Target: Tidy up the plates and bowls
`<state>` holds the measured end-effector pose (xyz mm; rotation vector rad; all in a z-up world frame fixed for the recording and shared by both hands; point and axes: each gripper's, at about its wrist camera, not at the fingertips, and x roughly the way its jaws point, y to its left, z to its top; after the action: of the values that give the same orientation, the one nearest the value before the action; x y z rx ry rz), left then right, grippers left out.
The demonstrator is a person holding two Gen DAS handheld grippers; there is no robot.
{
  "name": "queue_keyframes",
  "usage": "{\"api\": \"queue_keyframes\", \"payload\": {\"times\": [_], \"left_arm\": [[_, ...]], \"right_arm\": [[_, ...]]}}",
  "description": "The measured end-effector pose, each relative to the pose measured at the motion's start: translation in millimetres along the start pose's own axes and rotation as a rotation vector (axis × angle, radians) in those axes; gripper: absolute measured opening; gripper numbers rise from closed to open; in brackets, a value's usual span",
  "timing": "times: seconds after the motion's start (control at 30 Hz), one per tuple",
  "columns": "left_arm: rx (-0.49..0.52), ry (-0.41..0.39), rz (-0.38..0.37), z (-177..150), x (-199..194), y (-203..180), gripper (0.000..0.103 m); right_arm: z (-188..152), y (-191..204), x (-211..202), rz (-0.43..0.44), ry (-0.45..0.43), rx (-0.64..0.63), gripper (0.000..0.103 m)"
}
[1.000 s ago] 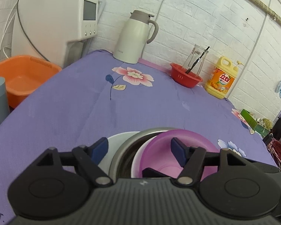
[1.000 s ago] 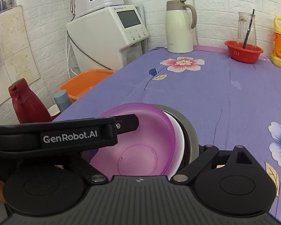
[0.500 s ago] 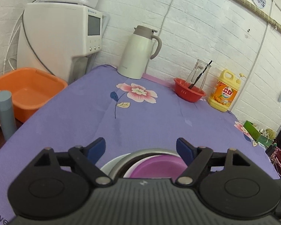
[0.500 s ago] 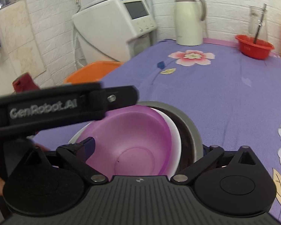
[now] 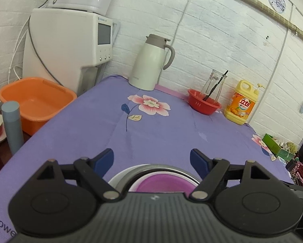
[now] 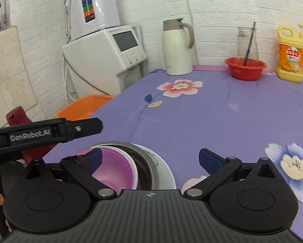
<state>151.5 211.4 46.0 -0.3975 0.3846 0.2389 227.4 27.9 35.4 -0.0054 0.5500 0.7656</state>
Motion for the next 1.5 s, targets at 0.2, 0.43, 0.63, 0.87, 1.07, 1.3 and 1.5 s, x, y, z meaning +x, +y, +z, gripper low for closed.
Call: {"api": "queue_keyframes", "payload": {"times": [0.2, 0.43, 0.63, 0.87, 1.07, 1.3, 1.5], "left_arm": [[0.047, 0.0, -0.019, -18.4, -35.3, -26.0, 0.082], [0.106, 0.025, -0.059, -59.6, -81.6, -56.5, 0.083], [0.166, 0.046, -0.103, -100.1, -105.4, -72.9, 0.083], [0.228, 0.045, -0.098, -137.8, -126.8, -80.2, 0.083], [0.262, 0.002, -0.098, -151.2, -151.6, -79.8, 0.083], [0.262, 0.01, -0.056, -152.6, -148.9, -77.1, 0.083], [0.284, 0.018, -0.031, -156.2, -146.3, -74.1, 0.083]], "right_arm": [[-20.6, -10.9, -30.7, -0.063, -0.011, 0.077, 0.103], [-59.2, -20.6, -82.2, -0.192, -0.029, 0.161, 0.103], [-94.3, -25.6, -127.6, -0.294, -0.072, 0.217, 0.103], [-122.7, -9.6, -163.1, -0.307, -0.124, 0.208, 0.103], [-140.6, 1.4, -181.8, -0.333, -0.158, 0.197, 0.103], [-156.7, -1.4, -167.7, -0.32, -0.072, 0.204, 0.103], [-162.3, 7.3, -163.9, -0.347, -0.047, 0.187, 0.103]]}}
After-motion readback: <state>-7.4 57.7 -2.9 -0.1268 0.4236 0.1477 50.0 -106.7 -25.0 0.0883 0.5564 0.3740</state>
